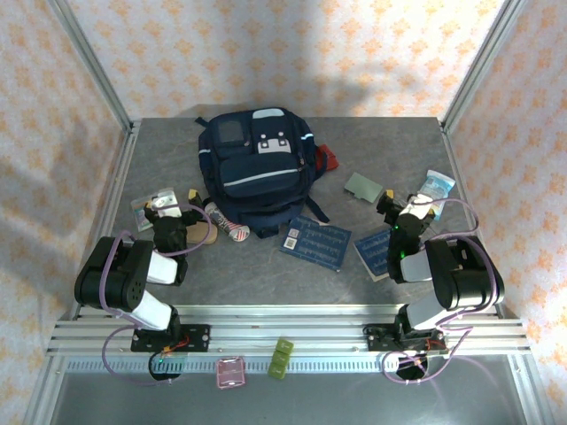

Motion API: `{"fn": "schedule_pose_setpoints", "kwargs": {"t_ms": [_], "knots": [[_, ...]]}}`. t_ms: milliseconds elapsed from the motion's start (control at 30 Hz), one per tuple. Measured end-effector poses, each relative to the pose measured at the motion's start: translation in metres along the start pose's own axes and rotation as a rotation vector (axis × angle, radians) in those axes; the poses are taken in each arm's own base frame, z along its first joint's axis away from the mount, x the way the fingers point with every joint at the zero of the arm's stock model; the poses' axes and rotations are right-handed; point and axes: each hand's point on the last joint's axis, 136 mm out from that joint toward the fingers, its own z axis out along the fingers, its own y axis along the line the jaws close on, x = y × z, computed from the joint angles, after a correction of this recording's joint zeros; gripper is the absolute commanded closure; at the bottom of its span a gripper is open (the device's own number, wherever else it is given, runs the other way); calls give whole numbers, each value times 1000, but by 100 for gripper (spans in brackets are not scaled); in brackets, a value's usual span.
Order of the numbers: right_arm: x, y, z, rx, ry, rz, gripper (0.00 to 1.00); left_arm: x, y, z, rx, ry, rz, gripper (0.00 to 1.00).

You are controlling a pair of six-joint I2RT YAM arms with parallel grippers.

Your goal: Pack the student bag

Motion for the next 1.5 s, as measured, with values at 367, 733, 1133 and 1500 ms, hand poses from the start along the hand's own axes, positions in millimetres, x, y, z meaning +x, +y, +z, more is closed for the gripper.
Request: {"fn": "schedule_pose_setpoints", "kwargs": {"t_ms": [367, 733, 1133, 1500], "knots": [[0, 0, 0, 0, 0, 0, 0, 1, -1, 0, 4, 3, 1, 1], [-104, 50, 23, -100, -37, 142, 0, -77, 1, 10, -59, -53, -113, 0], [-70, 181, 93, -465, 479, 436, 41, -79, -89, -13, 301, 268, -525, 44], [28, 283, 163, -602, 801, 393, 39, -13, -185, -83, 498, 574, -524, 44]]}}
